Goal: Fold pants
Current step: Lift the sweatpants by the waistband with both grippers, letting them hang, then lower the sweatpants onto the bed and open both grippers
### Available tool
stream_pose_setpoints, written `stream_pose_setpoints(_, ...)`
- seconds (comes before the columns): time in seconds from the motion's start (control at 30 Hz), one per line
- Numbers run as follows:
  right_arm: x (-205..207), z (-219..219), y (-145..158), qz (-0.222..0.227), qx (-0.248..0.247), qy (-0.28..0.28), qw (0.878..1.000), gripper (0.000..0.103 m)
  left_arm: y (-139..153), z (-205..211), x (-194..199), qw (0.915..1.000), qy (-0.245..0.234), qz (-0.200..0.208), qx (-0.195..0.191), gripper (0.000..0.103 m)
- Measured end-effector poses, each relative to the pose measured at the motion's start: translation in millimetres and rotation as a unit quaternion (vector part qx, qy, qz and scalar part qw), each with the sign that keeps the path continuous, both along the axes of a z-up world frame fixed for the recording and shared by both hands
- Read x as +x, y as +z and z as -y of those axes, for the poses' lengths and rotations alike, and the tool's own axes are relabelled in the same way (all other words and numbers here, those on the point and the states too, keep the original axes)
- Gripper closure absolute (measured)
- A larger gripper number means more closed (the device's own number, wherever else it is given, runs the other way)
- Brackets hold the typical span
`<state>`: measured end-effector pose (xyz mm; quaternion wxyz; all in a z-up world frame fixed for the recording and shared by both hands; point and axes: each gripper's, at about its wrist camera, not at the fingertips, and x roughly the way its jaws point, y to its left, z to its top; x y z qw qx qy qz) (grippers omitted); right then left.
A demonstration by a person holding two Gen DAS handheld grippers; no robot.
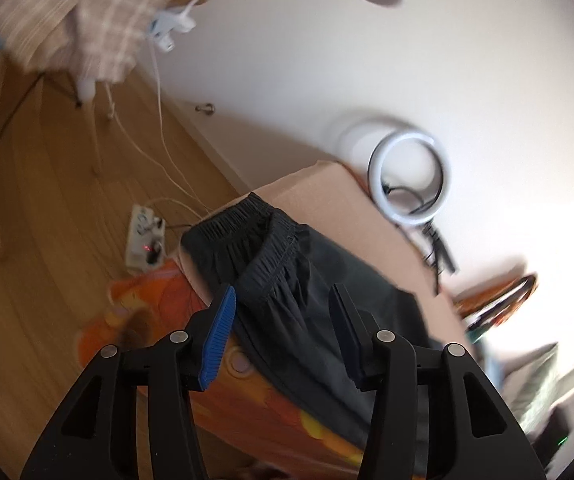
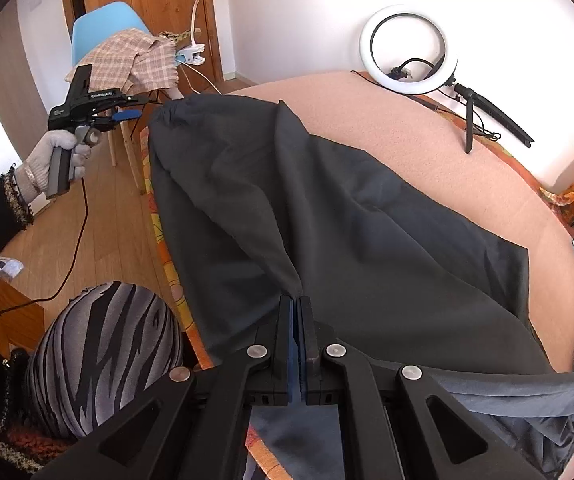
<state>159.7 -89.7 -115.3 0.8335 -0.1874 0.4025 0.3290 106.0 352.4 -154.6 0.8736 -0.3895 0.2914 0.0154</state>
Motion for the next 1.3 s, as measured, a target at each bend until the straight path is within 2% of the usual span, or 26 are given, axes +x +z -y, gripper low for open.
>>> stream_pose_setpoints(0.13, -3.9, -1.7, 1.2, 0.003, 0.000, -0.001, 1.000, 0.103, -4.6, 4.7, 9.8, 0.9999, 0.004, -0.013, -0.002, 0.055)
stream_pose_setpoints(0.23, -3.8, -2.5, 1.9, 0.005, 0.003, -0.005, 1.000, 0.103, -12.6, 7.3, 16.1, 0.9993, 0.000, -0.038, 0.004, 0.055)
stream_pose_setpoints(0.3, -4.3, -2.6, 1.2, 0.005, 0.004, -0.008, 1.000, 0.103, -16.0, 10.8, 21.7, 0.9985, -0.001, -0.052, 0.016, 0.058)
stream_pose_setpoints(0.33, -4.6, -2.8, 1.0, 0.005, 0.004, -0.009, 1.000, 0.103, -15.7, 14.6, 26.7, 0.9976, 0.001, -0.061, 0.034, 0.059)
stream_pose_setpoints(0.37, -4.8, -2.5, 1.0, 0.005, 0.004, -0.009, 1.000, 0.103, -15.7, 16.1, 26.8, 0.9966, 0.005, -0.066, 0.049, 0.062)
stream_pose_setpoints(0.43, -5.7, -2.3, 1.2, 0.005, 0.003, -0.009, 1.000, 0.103, -15.3, 17.5, 28.7, 0.9951, 0.007, -0.069, 0.070, 0.088)
stream_pose_setpoints(0.53, -5.5, -1.6, 0.9, 0.004, 0.004, -0.010, 1.000, 0.103, -16.0, 18.9, 30.6, 0.9930, -0.002, -0.065, 0.099, 0.091)
stream_pose_setpoints(0.87, -2.4, -21.3, 6.4, 0.010, 0.031, -0.006, 0.999, 0.103, 6.7, -4.9, 35.9, 0.9877, 0.022, -0.042, 0.149, 0.093)
stream_pose_setpoints(0.97, -5.2, -34.8, 7.0, 0.009, 0.032, 0.014, 0.999, 0.103, 2.5, -14.4, 35.4, 0.9870, 0.028, -0.052, 0.150, 0.093)
stream_pose_setpoints(1.07, -8.6, -41.7, -2.2, 0.007, 0.012, 0.025, 1.000, 0.103, -12.9, -14.9, 38.4, 0.9855, 0.013, -0.080, 0.149, 0.093)
stream_pose_setpoints(1.17, -7.7, -37.9, -8.6, -0.019, 0.020, 0.025, 0.999, 0.103, -23.9, -15.5, 34.2, 0.9831, 0.010, -0.099, 0.153, 0.093)
stream_pose_setpoints(1.3, -12.0, -28.0, -4.5, -0.021, 0.038, 0.014, 0.999, 0.098, -16.8, -15.8, 24.6, 0.9829, 0.022, -0.096, 0.155, 0.083)
